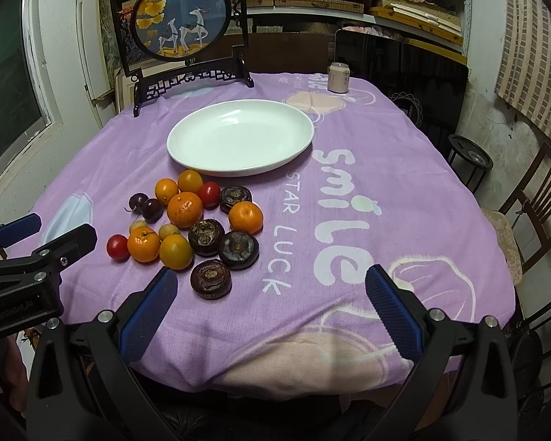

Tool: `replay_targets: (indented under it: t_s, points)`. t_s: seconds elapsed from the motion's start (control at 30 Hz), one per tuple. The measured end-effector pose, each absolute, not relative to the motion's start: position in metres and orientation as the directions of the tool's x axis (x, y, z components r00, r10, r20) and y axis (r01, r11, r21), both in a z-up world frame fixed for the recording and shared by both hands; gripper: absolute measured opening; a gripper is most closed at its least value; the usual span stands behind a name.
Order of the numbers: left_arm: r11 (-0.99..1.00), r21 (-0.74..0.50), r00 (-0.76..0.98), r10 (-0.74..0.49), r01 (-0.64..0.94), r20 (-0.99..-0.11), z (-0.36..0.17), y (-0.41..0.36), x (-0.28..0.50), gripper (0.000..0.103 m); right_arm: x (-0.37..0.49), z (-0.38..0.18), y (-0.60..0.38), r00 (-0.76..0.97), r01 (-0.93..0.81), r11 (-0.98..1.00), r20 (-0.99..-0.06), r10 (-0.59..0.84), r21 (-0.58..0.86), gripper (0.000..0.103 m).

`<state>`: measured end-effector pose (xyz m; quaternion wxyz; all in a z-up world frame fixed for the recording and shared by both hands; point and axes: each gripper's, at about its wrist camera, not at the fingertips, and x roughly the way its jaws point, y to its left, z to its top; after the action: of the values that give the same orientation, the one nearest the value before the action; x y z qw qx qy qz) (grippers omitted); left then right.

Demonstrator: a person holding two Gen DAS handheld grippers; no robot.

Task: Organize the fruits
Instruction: 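Grasp a dark round fruit with the right tool while the left tool grasps a red tomato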

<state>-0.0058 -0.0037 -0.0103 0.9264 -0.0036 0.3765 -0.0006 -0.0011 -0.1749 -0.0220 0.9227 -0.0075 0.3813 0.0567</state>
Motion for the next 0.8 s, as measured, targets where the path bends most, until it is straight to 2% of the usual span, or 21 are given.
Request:
replay_targets:
  t_s: [0.17, 0.37, 0.4, 0.43, 0.47, 0.5, 0.63, 0.67, 0.7, 0.73, 0.8]
  points:
    - [0.999, 0.005, 0.709, 0.032, -0.04, -0.705, -0.023, 0.014, 0.006, 0.101, 0.003, -0.028, -0.173, 0.683, -0.132, 0.991, -0.721, 0.117, 0.035, 0.102]
    - [0.98, 0.011, 0.655, 0.139, -0.196, -0.743, -0.047, 0.069, 0.006, 0.101, 0.014, -0.055, -0.156, 0.605, -0.302, 0.946, -0.743, 0.286, 0.118, 0.102]
    - [0.978, -0.001, 0.643, 0.137, -0.21, -0.753, -0.051, 0.076, 0.006, 0.101, 0.016, -0.06, -0.152, 0.592, -0.325, 0.936, -0.742, 0.313, 0.135, 0.094]
    - [0.975, -0.013, 0.632, 0.134, -0.223, -0.763, -0.056, 0.081, 0.004, 0.101, 0.019, -0.064, -0.148, 0.582, -0.342, 0.927, -0.741, 0.336, 0.152, 0.081]
    - [0.973, -0.022, 0.626, 0.13, -0.229, -0.769, -0.059, 0.086, 0.004, 0.101, 0.025, -0.07, -0.145, 0.565, -0.349, 0.922, -0.748, 0.349, 0.167, 0.076]
    - [0.972, -0.03, 0.619, 0.125, -0.234, -0.775, -0.062, 0.089, 0.002, 0.101, 0.029, -0.075, -0.142, 0.55, -0.347, 0.922, -0.759, 0.348, 0.172, 0.071]
    - [0.975, -0.041, 0.608, 0.103, -0.218, -0.787, -0.068, 0.089, 0.0, 0.101, 0.048, -0.101, -0.135, 0.514, -0.332, 0.93, -0.796, 0.319, 0.158, 0.069]
    - [0.976, -0.046, 0.606, 0.094, -0.211, -0.79, -0.07, 0.09, 0.002, 0.101, 0.048, -0.1, -0.134, 0.543, -0.333, 0.932, -0.78, 0.311, 0.141, 0.06]
    - [0.978, -0.05, 0.602, 0.083, -0.201, -0.794, -0.072, 0.089, 0.005, 0.101, 0.049, -0.101, -0.134, 0.554, -0.325, 0.937, -0.778, 0.295, 0.124, 0.045]
    - [0.981, -0.051, 0.598, 0.073, -0.189, -0.798, -0.074, 0.086, 0.006, 0.101, 0.051, -0.101, -0.134, 0.555, -0.329, 0.936, -0.776, 0.3, 0.127, 0.039]
    - [0.986, -0.055, 0.595, 0.049, -0.155, -0.802, -0.08, 0.08, 0.014, 0.101, 0.049, -0.099, -0.138, 0.547, -0.332, 0.933, -0.776, 0.313, 0.142, 0.039]
